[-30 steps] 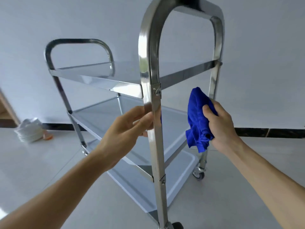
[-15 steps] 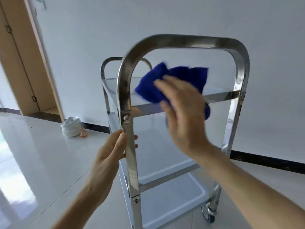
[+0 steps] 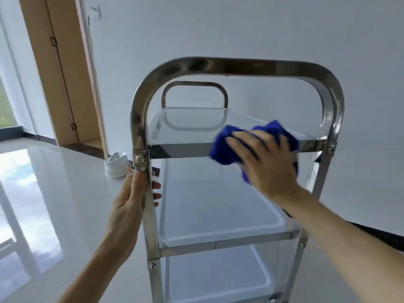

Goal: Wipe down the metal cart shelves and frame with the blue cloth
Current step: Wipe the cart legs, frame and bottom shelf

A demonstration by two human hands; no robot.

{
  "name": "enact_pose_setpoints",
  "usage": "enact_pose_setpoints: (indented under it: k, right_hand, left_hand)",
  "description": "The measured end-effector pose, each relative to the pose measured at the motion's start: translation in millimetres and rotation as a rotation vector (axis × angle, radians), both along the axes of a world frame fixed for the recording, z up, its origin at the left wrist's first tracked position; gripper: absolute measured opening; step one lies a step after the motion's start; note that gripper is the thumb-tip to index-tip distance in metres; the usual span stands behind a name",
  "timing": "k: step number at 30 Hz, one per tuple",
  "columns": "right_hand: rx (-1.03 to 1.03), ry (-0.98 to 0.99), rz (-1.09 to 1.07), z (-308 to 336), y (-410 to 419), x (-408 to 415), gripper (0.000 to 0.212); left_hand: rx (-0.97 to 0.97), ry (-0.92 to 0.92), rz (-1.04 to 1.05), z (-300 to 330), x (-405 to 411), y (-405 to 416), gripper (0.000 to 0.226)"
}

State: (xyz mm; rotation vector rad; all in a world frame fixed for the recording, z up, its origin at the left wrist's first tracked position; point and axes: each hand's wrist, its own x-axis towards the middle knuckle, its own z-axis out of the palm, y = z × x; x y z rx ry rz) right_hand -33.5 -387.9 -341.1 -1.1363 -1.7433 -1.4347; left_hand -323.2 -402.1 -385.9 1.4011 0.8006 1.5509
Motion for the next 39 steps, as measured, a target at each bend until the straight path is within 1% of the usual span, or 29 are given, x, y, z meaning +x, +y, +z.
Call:
enact_pose_setpoints:
  k: [2,4,6,8,11,13,16,19,20,22,24,26,28,30,33,35,37,39]
  right_hand:
    - [-0.031,0.019,-0.047,1,-8,34,0.045]
    - [-0.075,0.044,-0.072,1,-10,41,0.041]
    - [-0.065,0.081,-0.073,3,-5,20,0.041]
    - [-0.022,0.086,-0.040,2,3,-19,0.041]
    - [0.012,0.021,0.048,0,19,-80,0.045]
    - [-0.008,-0.054,0.088,2,25,-99,0.049]
    - [-0.072,-0.178,0.091,9,22,-77,0.047]
    - [-0.087,-0.226,0.045,12,14,-25,0.049]
    - [-0.077,-0.210,0.018,10,11,-4,0.051]
    - [-0.089,-0.154,-0.055,7,1,37,0.063]
    - [-0.106,-0.118,-0.110,5,-8,67,0.063]
    - [-0.124,-0.119,-0.140,7,-13,78,0.060]
    - [-0.142,-0.114,-0.153,7,-15,74,0.056]
    - [-0.135,-0.054,-0.137,5,-20,63,0.047]
    - [-0.103,0.077,-0.076,-9,-30,43,0.041]
    - [-0.074,0.129,-0.015,-29,-34,28,0.040]
    - [-0.076,0.159,0.049,-57,-33,12,0.044]
    - [-0.139,0.204,0.100,-88,-28,-7,0.052]
  left_hand:
    - [-0.003,0.013,-0.026,-1,-5,4,0.044]
    - [0.002,0.014,-0.038,-2,-5,6,0.043]
    - [0.006,0.003,-0.036,-4,-2,7,0.041]
    - [0.010,-0.011,-0.032,-5,-1,8,0.040]
    - [0.008,-0.024,-0.021,-7,0,11,0.039]
    - [0.008,-0.025,-0.005,-8,-2,13,0.038]
    - [-0.002,-0.025,-0.003,-9,-3,16,0.037]
    - [-0.002,-0.029,-0.006,-9,-3,16,0.037]
    - [-0.002,-0.029,-0.009,-9,-3,16,0.038]
    - [0.000,-0.026,-0.012,-9,-3,15,0.038]
    - [0.006,-0.012,-0.011,-9,-2,15,0.037]
    - [0.024,0.005,0.007,-10,-1,15,0.036]
    - [0.034,0.027,0.028,-13,1,15,0.035]
    - [0.022,0.075,0.034,-22,1,14,0.037]
    - [-0.034,0.178,0.045,-37,-3,13,0.056]
    - [-0.082,0.203,0.043,-43,-8,13,0.064]
    - [-0.117,0.213,0.022,-48,-10,12,0.064]
    - [-0.143,0.209,0.011,-53,-9,10,0.061]
